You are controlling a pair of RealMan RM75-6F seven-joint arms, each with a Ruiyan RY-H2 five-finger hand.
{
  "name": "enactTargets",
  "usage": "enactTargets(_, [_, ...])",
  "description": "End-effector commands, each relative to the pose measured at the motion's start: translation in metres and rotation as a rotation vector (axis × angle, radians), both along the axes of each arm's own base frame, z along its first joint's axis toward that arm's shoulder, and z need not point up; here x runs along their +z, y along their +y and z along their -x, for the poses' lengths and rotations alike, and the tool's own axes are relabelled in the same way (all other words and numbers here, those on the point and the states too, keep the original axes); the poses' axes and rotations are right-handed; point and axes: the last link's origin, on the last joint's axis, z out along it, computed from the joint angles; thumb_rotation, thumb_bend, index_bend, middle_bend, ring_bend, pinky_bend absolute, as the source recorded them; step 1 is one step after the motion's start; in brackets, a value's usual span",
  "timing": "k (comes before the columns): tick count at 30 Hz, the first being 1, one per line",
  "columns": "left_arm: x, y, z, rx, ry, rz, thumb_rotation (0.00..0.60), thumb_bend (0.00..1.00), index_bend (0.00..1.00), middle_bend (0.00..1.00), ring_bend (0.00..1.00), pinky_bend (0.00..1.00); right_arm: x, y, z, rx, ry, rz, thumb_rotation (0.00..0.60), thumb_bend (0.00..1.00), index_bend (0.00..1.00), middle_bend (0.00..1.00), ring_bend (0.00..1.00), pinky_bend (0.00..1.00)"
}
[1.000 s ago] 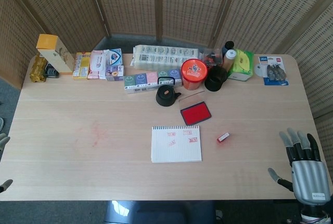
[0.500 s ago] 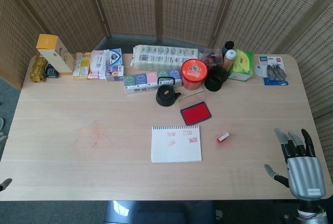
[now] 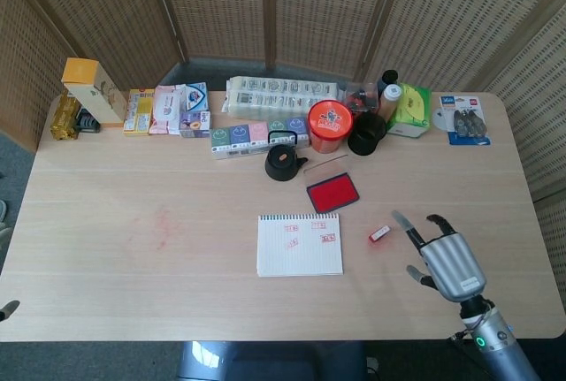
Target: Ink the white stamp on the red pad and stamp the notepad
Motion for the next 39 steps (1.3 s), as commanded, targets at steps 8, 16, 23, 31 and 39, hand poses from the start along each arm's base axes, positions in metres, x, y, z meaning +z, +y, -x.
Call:
enactTargets(8, [-0.001, 0.006, 0.004, 0.025, 0.001, 0.004, 0.600, 0.00, 0.00, 0.00, 0.00, 0.01, -0.048, -0.047, 0.005, 0.031, 0.136, -0.146, 0.600, 0.25, 0.22, 1.00, 1.00, 1.00])
enactTargets(16, [-0.005, 0.009, 0.006, 0.040, 0.009, 0.015, 0.600, 0.00, 0.00, 0.00, 0.00, 0.01, -0.076, -0.068, 0.015, 0.043, 0.208, -0.184, 0.600, 0.29, 0.25, 1.00, 1.00, 1.00])
enactTargets(23, [-0.007, 0.011, 0.007, 0.048, 0.014, 0.018, 0.600, 0.00, 0.00, 0.00, 0.00, 0.01, -0.088, -0.078, 0.024, 0.032, 0.231, -0.199, 0.600, 0.31, 0.28, 1.00, 1.00, 1.00])
enactTargets(31, [-0.008, 0.012, 0.008, 0.055, 0.016, 0.019, 0.600, 0.00, 0.00, 0.00, 0.00, 0.01, -0.092, -0.088, 0.035, 0.006, 0.264, -0.196, 0.600, 0.34, 0.30, 1.00, 1.00, 1.00])
enactTargets(39, [-0.010, 0.013, 0.008, 0.058, 0.021, 0.024, 0.600, 0.00, 0.00, 0.00, 0.00, 0.01, -0.090, -0.093, 0.043, 0.002, 0.288, -0.188, 0.600, 0.34, 0.32, 1.00, 1.00, 1.00])
